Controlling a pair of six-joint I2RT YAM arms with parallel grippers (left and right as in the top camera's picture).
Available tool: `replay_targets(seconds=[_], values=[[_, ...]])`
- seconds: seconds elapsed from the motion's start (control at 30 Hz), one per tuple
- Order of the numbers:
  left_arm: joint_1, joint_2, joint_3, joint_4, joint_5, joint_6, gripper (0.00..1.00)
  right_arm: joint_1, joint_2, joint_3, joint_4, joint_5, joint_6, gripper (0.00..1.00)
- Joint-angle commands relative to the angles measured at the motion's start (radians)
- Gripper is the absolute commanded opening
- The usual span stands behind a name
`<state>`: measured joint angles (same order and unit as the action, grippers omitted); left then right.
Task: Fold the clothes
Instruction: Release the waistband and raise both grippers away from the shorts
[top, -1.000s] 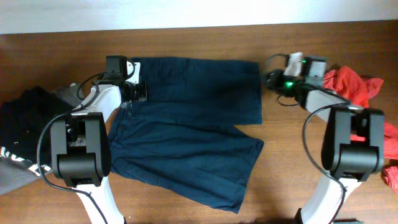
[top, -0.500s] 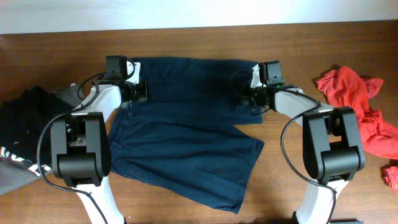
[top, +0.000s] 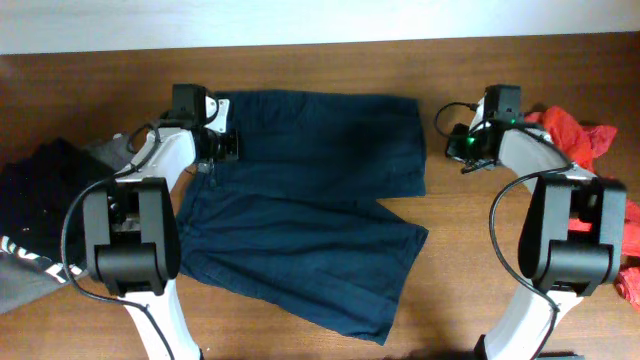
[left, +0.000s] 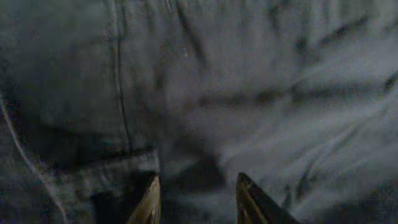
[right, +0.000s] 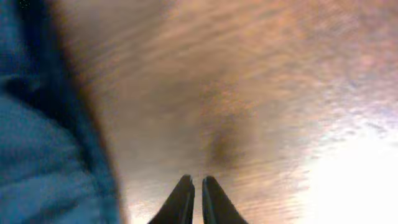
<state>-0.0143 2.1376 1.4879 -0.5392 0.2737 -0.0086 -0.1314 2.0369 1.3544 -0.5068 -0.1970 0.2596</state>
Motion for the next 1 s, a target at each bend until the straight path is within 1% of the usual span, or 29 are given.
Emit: replay_targets(seconds=[0.0, 0.03, 0.1, 0.2, 0.27, 0.3, 0.43, 0.47, 0.57, 0.63, 0.73, 0.77, 0.83, 0.87, 0.97], values=[[-0.002, -0.023, 0.127, -0.090, 0.019, 0.025, 0.42, 0.000, -0.052, 0.095, -0.076, -0.154, -0.077, 0.13], [-0.002, -0.039, 0.165, -0.133, 0.017, 0.034, 0.44, 0.000, -0.069, 0.112, -0.108, -0.192, -0.093, 0.15], [-0.002, -0.077, 0.259, -0.238, -0.004, 0.040, 0.45, 0.000, -0.113, 0.136, -0.162, -0.244, -0.137, 0.18], [-0.002, -0.139, 0.387, -0.380, -0.081, 0.056, 0.45, 0.000, -0.193, 0.140, -0.209, -0.248, -0.141, 0.22], [-0.002, -0.192, 0.469, -0.488, -0.143, 0.059, 0.46, 0.000, -0.268, 0.140, -0.256, -0.248, -0.153, 0.27], [-0.003, -0.214, 0.497, -0.532, -0.167, 0.059, 0.48, 0.000, -0.306, 0.140, -0.279, -0.248, -0.153, 0.29], [-0.002, -0.316, 0.526, -0.698, -0.240, 0.058, 0.50, 0.002, -0.455, 0.140, -0.391, -0.248, -0.151, 0.35], [-0.002, -0.332, 0.526, -0.745, -0.262, 0.057, 0.50, 0.002, -0.488, 0.140, -0.425, -0.248, -0.151, 0.38], [-0.003, -0.346, 0.525, -0.869, -0.345, -0.018, 0.49, 0.002, -0.562, 0.140, -0.529, -0.240, -0.151, 0.52], [-0.002, -0.346, 0.516, -0.924, -0.378, -0.049, 0.49, 0.002, -0.583, 0.140, -0.599, -0.241, -0.151, 0.54], [-0.002, -0.347, 0.489, -0.957, -0.388, -0.090, 0.48, 0.002, -0.592, 0.140, -0.702, -0.241, -0.152, 0.53], [-0.002, -0.347, 0.484, -0.964, -0.388, -0.098, 0.45, 0.002, -0.593, 0.140, -0.726, -0.242, -0.157, 0.53], [0.005, -0.352, 0.475, -0.990, -0.388, -0.105, 0.42, 0.007, -0.600, 0.139, -0.756, -0.250, -0.189, 0.53], [0.014, -0.357, 0.475, -1.015, -0.393, -0.105, 0.40, 0.010, -0.609, 0.139, -0.775, -0.263, -0.210, 0.53], [0.042, -0.378, 0.475, -1.098, -0.420, -0.104, 0.40, 0.027, -0.645, 0.138, -0.827, -0.267, -0.230, 0.53]])
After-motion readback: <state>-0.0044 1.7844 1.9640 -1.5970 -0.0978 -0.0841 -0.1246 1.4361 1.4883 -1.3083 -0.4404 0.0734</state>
